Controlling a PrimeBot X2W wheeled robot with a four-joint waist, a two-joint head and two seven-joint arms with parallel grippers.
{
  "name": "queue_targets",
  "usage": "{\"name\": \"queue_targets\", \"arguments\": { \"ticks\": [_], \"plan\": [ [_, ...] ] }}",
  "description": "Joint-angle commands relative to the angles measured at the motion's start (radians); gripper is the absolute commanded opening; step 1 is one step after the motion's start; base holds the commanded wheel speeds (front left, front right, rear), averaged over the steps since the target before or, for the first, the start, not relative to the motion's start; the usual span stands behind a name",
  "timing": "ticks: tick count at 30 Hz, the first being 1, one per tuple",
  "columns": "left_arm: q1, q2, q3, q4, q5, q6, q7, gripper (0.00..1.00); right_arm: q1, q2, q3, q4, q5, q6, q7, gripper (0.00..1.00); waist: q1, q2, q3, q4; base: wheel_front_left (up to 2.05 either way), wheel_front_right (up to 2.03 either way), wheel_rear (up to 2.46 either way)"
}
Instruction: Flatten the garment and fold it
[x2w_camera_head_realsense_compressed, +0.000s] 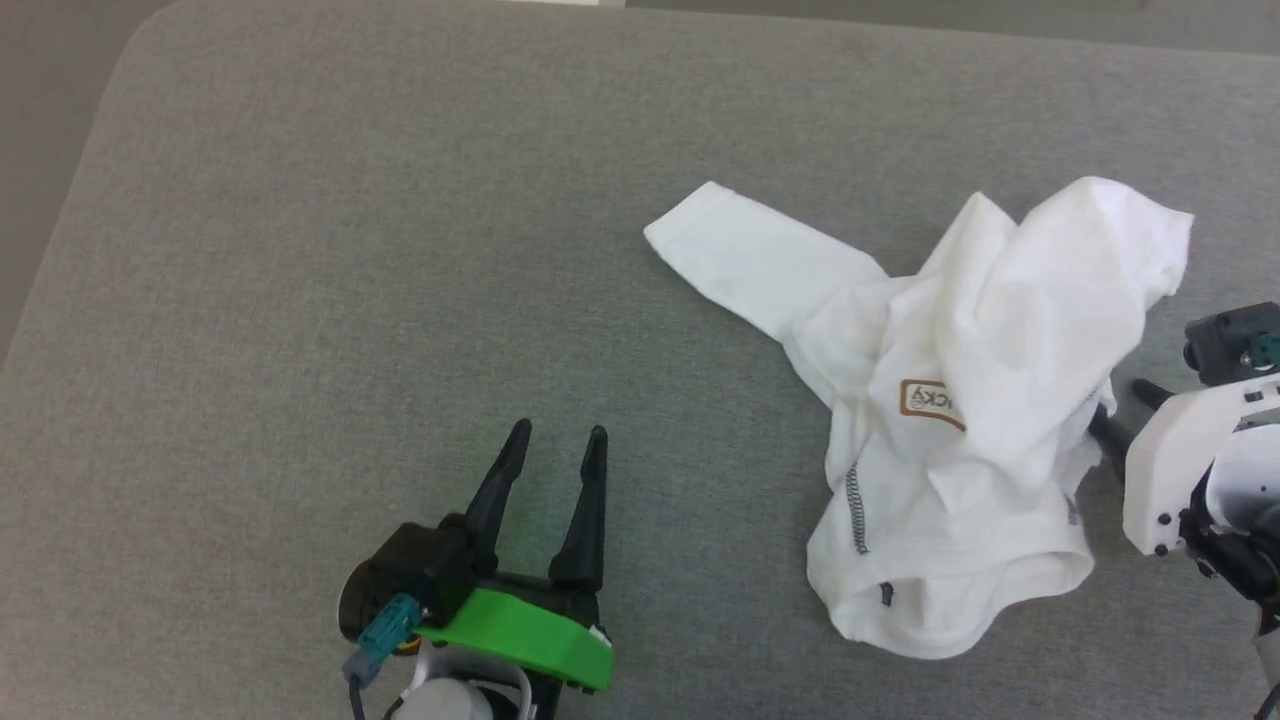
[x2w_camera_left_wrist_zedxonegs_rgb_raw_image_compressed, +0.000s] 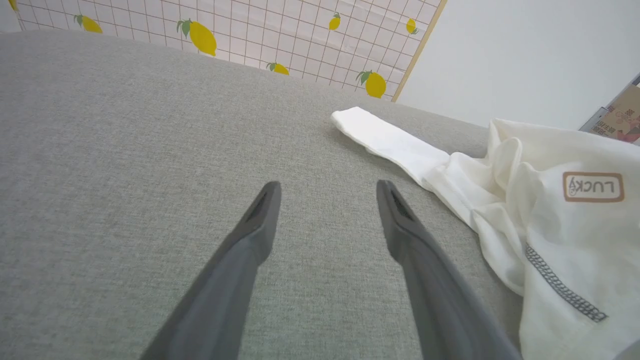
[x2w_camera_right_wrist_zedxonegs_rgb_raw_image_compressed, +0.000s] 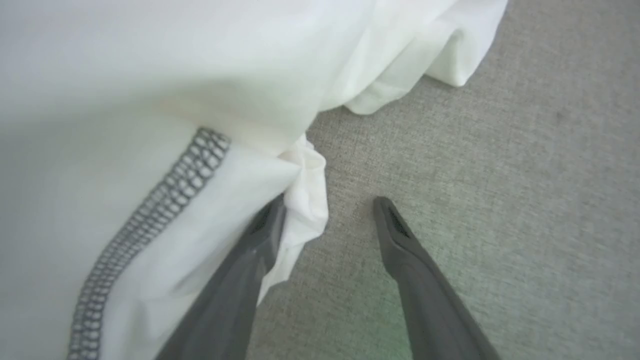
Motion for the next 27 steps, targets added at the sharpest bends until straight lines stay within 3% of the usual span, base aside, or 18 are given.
{"name": "queue_targets", "arguments": {
  "ticks": [1,9,15,21,27],
  "plan": [
    [-0.021,-0.004,-0.001,-0.002,-0.008,0.007,-0.004,1.0,-0.004,0.011,0.015,0.031,0.002,-0.002,-0.009,0.0,0.0,-0.0001,0.015,0.012,0.0,0.0,0.0],
    [-0.023,-0.005,0.017,0.003,-0.022,0.017,-0.004,1.0,-0.044,0.025,-0.036,0.032,-0.033,-0.002,-0.1,0.0,0.0,-0.0001,-0.018,-0.032,0.0,0.0,0.0],
    [-0.002,-0.005,0.035,0.018,-0.035,0.016,-0.004,1.0,-0.077,0.047,-0.096,-0.067,-0.044,-0.002,-0.141,0.0,0.0,-0.0001,-0.101,-0.086,0.0,0.0,0.0],
    [0.043,-0.005,0.057,0.022,-0.044,0.021,-0.004,1.0,-0.008,0.09,-0.296,-0.285,-0.068,-0.002,-0.125,0.0,0.0,-0.0001,-0.172,-0.122,0.0,0.0,0.0],
    [0.084,-0.005,0.073,0.019,-0.049,0.02,-0.004,1.0,0.217,0.23,-0.503,-0.45,-0.106,-0.002,-0.04,0.0,0.0,-0.0001,-0.175,-0.147,0.0,0.0,0.0]
  ]
}}
